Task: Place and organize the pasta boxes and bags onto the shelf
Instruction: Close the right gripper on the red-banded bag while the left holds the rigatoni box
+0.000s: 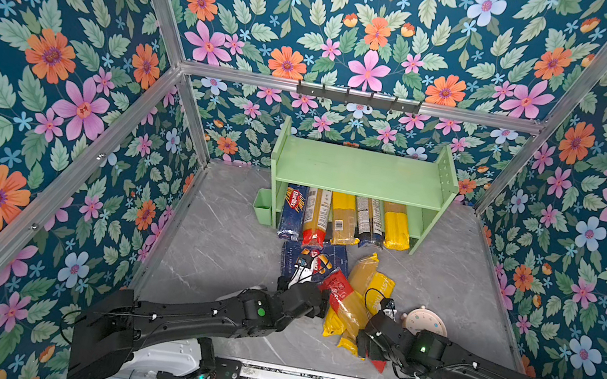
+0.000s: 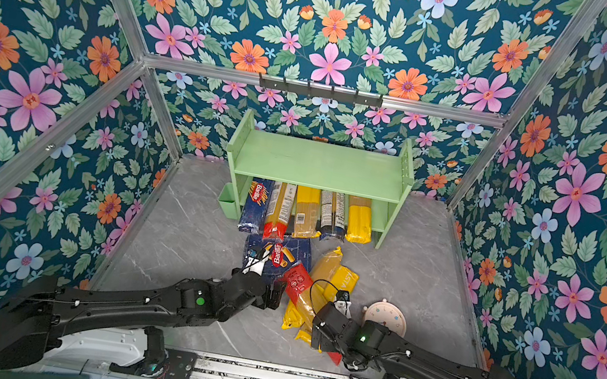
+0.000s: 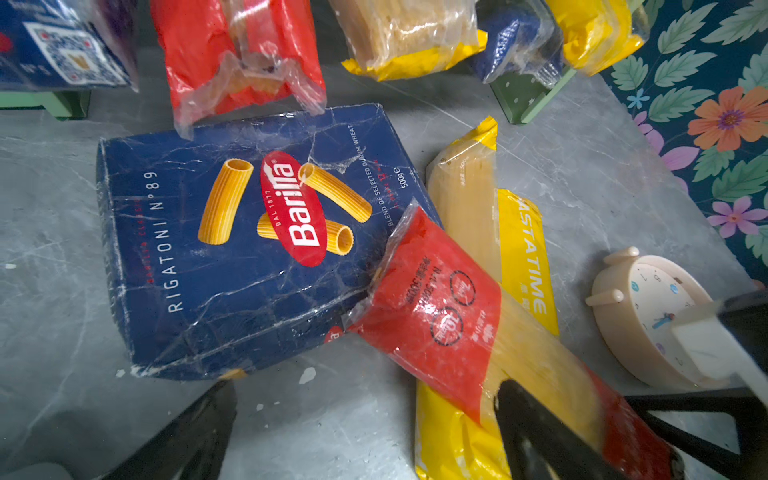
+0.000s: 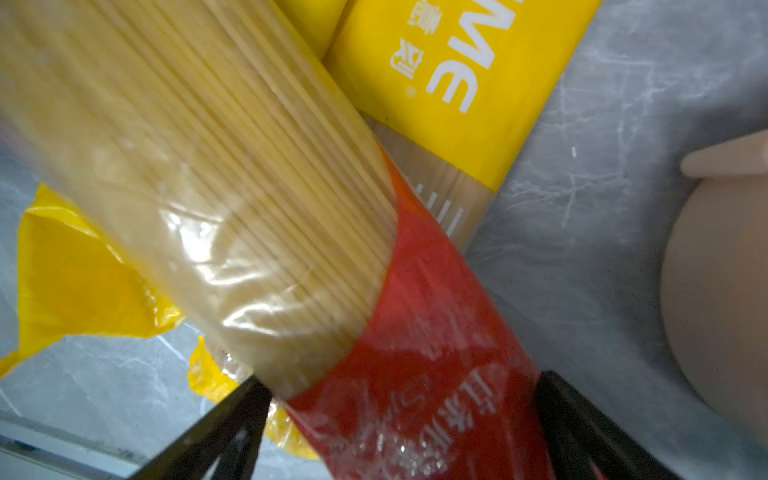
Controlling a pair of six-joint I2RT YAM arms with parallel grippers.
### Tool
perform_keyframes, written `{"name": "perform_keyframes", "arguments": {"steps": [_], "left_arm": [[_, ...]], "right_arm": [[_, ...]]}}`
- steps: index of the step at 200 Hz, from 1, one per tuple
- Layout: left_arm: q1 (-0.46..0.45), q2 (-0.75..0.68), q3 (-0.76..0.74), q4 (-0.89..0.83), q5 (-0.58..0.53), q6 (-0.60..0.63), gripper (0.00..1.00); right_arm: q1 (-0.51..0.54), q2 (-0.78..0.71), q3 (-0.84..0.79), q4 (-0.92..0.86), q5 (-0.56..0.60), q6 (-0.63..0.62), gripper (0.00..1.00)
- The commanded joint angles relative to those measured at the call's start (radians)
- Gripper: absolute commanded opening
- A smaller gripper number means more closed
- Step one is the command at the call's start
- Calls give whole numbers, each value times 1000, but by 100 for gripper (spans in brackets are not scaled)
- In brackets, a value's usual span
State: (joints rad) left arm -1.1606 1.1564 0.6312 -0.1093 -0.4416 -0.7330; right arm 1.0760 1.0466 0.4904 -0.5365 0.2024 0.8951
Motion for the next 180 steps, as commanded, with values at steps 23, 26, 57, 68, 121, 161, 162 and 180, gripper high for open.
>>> {"name": "perform_keyframes", "arguments": {"steps": [23, 26, 57, 68, 121, 161, 162, 180], "left_arm": [[-1, -27, -5, -24, -18, -14, 100], [-1, -29, -7, -27, -18, -15, 100], [-1, -39, -11, -29, -17, -23, 100], [-1, -37, -11, -30, -17, -22, 100], [-1, 3, 24, -49, -27, -14, 100], [-1, 6, 29, -50, -23, -18, 100], [-2, 5, 28, -50, -23, -18, 100], [-1, -7, 21, -56, -22, -25, 100]], "right_arm": [[3, 96, 60, 112, -41, -47, 99], [3, 99, 63, 114, -43, -49, 99], [11, 70, 44, 113, -42, -43, 99], [25, 26, 17, 104, -31, -28, 99], [67, -162, -83, 21, 3, 54, 99], [75, -150, -87, 7, -2, 61, 99], [76, -148, -86, 7, -2, 61, 99], [79, -112, -84, 15, -5, 54, 99]]}}
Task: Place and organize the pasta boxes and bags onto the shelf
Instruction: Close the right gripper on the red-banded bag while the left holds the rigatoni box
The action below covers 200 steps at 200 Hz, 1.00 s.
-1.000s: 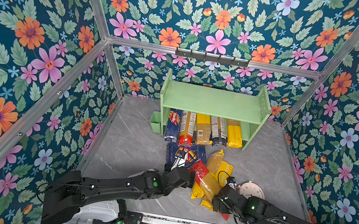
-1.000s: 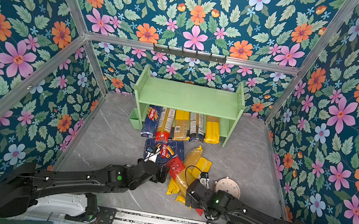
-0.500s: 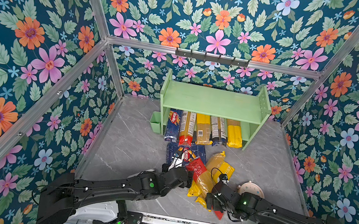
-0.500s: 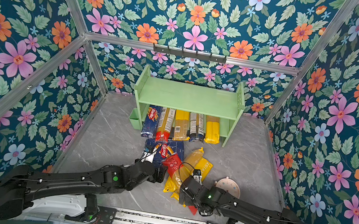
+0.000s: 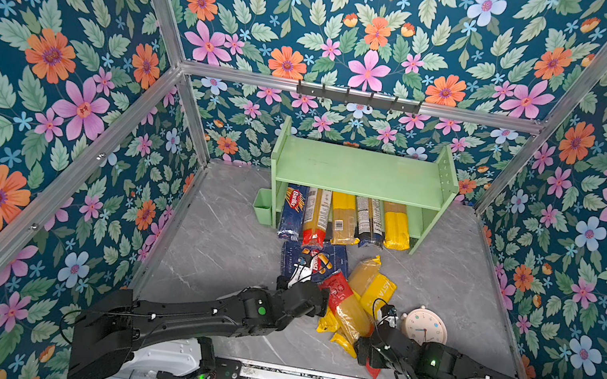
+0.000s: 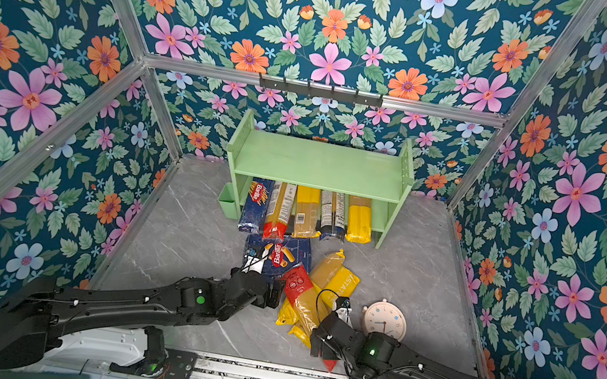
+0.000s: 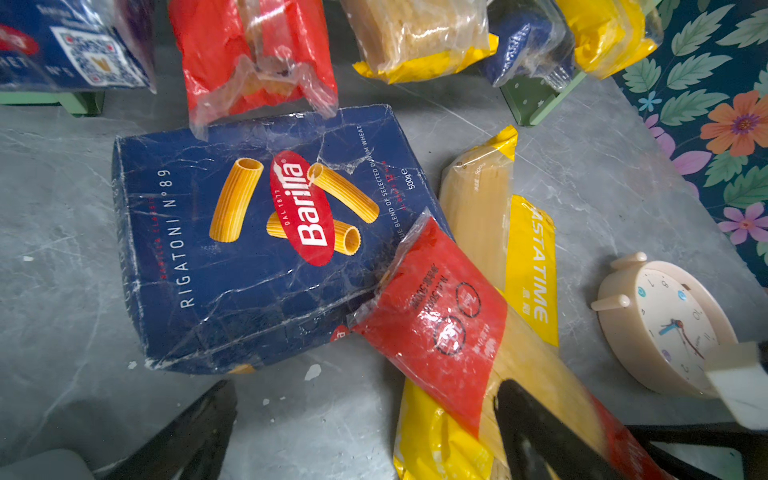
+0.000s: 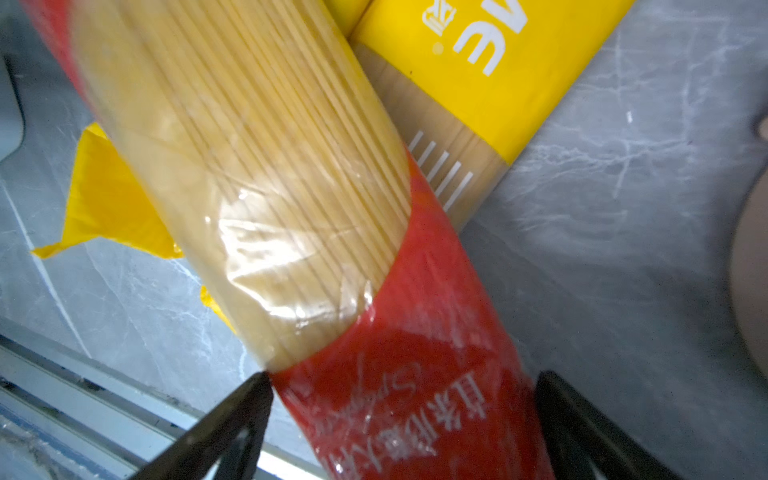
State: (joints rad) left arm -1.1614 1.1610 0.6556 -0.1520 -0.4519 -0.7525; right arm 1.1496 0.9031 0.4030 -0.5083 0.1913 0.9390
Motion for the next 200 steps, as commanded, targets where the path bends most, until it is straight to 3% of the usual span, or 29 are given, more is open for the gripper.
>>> {"name": "perform_keyframes", "arguments": {"steps": [1, 84, 150, 165, 181, 200], "left_arm": [[0, -13, -4, -13, -12, -6, 100], [0, -85, -17, -62, -37, -21, 100], [0, -153, -57, -90, -56, -34, 100], [0, -170, -62, -101, -65, -34, 100], [0, -186, -65, -111, -69, -34, 100], [-1, -203, -63, -126, -79, -34, 100]], "right_arm": [[5, 35, 5, -12, 6, 10, 99], [18, 209, 166, -32, 114, -115, 99], [-36, 343, 186, 54, 57, -165, 98], [-41, 360, 200, 50, 57, -170, 87], [-41, 365, 224, 22, 70, -171, 62], [-41, 342, 245, -3, 68, -167, 44]]}}
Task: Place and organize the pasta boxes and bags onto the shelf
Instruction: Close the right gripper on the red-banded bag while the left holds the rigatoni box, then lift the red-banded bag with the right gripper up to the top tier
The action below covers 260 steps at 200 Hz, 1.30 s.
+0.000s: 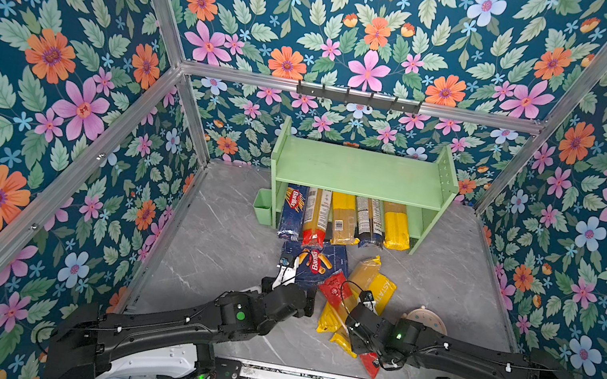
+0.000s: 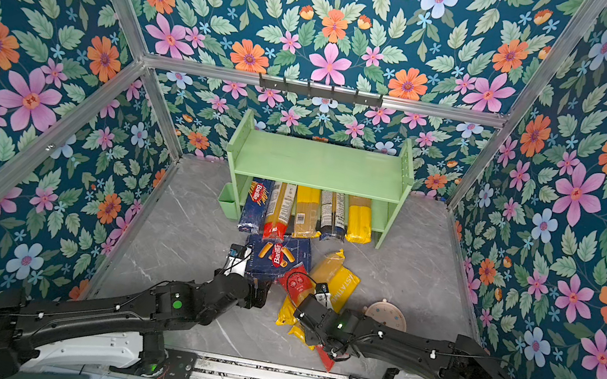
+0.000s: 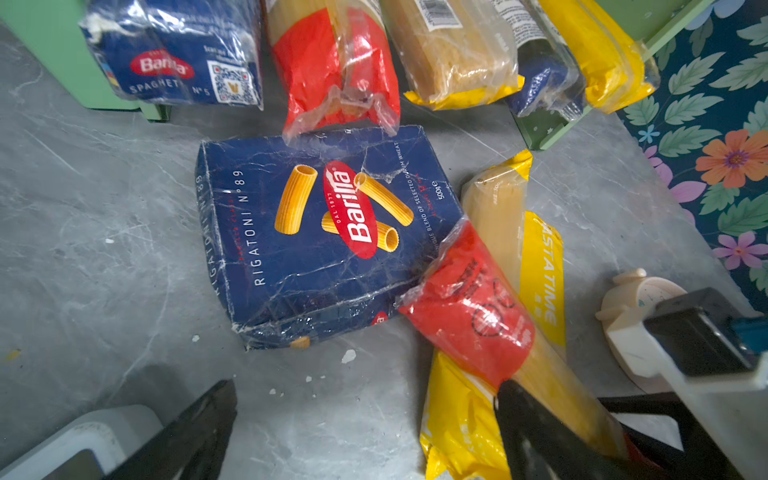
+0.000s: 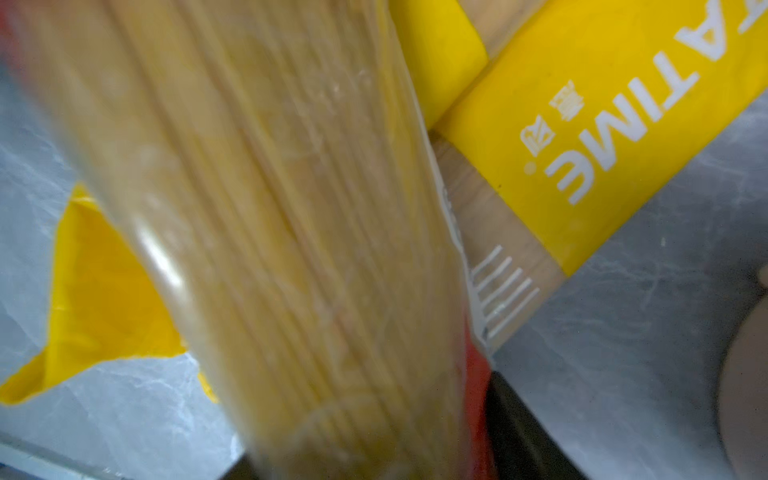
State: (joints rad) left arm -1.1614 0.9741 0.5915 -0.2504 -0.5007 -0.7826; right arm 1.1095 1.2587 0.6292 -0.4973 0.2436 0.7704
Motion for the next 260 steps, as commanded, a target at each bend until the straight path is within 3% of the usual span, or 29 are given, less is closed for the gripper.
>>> {"name": "perform_keyframes", "arguments": {"steps": [1, 36, 121, 208, 260], "left_arm": [[0, -16, 1, -28, -31, -4, 100], [0, -44, 8, -57, -48, 2, 100], [0, -69, 35, -93, -75, 22, 100], [0, -39, 90, -111, -79, 47, 100], [0, 3, 163, -122, -93, 91, 100]], "right_arm": [[-1, -15, 21, -16, 15, 1, 44], [-1, -75, 50, -75, 13, 3, 32], [-1, -275, 93, -197, 21, -8, 19], [-5, -402, 157, -212, 19, -38, 13], [-11, -423, 276, -276, 46, -100, 12]]}}
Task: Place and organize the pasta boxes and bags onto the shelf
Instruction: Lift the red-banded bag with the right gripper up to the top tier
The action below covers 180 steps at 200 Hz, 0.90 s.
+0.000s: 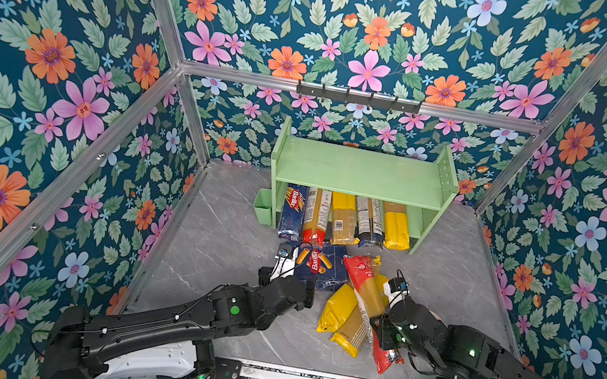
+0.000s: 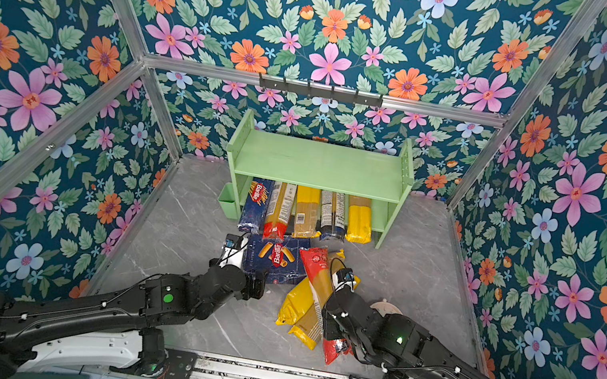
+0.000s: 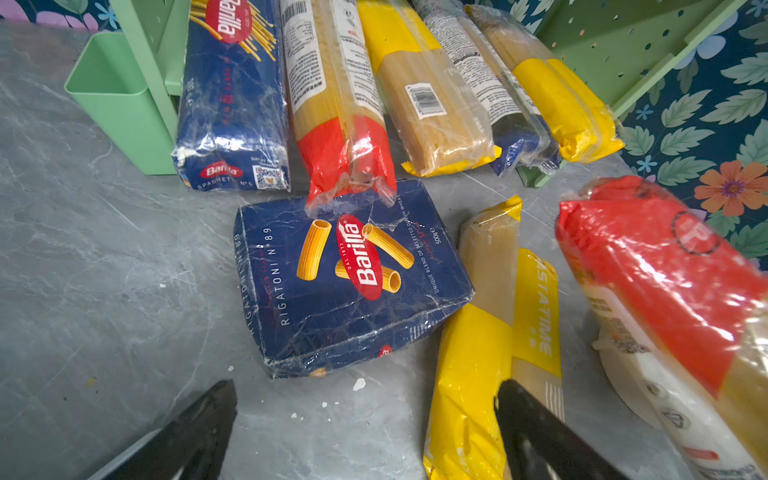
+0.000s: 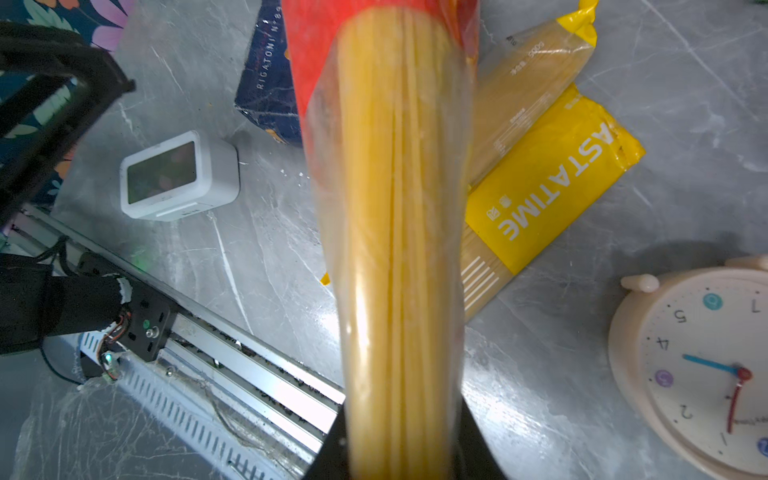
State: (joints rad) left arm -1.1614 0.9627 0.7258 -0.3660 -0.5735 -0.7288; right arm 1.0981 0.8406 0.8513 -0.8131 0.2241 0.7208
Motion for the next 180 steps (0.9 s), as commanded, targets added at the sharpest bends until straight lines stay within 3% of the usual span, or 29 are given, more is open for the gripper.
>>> {"name": "perform_keyframes", "arguments": {"steps": [1, 92, 180], "left_arm": [[0, 15, 31, -7, -20, 38, 100], [0, 19, 196, -37, -17, 161, 100], [2, 53, 311, -54, -30, 253, 100]], "right_arm": [[0, -5, 57, 39, 66, -52, 12], [-114, 169, 394, 41, 111, -228, 12], [-408, 527, 850, 69, 12, -440, 11]]}}
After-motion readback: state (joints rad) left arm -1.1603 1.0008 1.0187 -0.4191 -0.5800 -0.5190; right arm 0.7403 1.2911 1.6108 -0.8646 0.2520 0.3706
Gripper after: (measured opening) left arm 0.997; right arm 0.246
